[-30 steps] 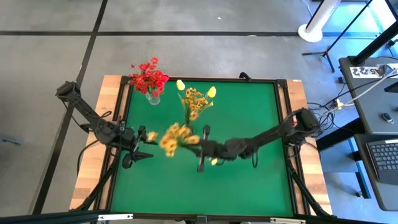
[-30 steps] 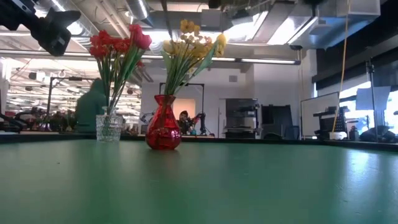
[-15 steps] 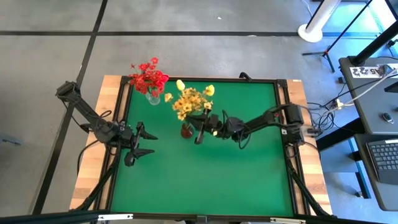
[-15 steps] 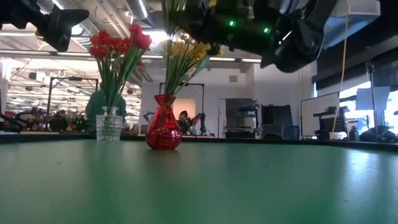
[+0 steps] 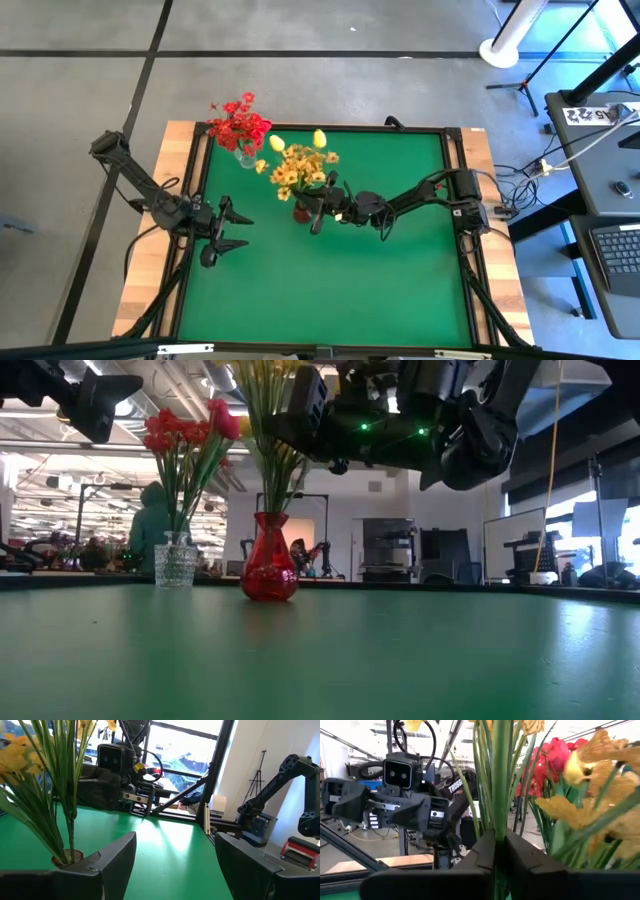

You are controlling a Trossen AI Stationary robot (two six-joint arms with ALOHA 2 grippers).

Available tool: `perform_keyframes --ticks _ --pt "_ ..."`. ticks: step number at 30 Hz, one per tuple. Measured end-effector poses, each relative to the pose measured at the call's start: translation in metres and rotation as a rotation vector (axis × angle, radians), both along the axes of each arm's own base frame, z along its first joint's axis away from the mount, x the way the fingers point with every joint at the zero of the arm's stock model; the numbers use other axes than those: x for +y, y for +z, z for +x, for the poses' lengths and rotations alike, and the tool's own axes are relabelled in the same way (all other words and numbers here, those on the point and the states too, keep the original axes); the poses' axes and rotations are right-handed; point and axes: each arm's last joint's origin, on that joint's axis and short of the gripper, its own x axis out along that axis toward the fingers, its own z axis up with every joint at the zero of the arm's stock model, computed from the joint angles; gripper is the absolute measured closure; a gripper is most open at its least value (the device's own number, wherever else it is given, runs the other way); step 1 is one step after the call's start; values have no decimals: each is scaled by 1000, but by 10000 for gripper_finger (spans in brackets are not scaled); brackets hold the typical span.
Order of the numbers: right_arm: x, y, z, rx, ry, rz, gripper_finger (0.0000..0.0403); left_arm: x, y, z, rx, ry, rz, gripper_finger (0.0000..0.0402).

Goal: Sort flowers into vase by color
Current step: Put the yellow flowers into the red vase

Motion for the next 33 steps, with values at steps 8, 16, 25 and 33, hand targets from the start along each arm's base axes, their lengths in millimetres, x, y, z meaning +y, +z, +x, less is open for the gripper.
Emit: perform_keyframes --ticks 8,16,25,33 --pt "5 -2 0 19 30 -8 370 0 0 0 1 -1 1 136" --pt "28 -5 -2 85 -118 -68 368 0 0 0 1 -1 0 136" --pt "52 -7 -8 149 -259 -113 368 0 0 0 1 -1 0 136" --pt "55 -8 -10 165 -300 -94 356 0 0 0 1 0 0 136"
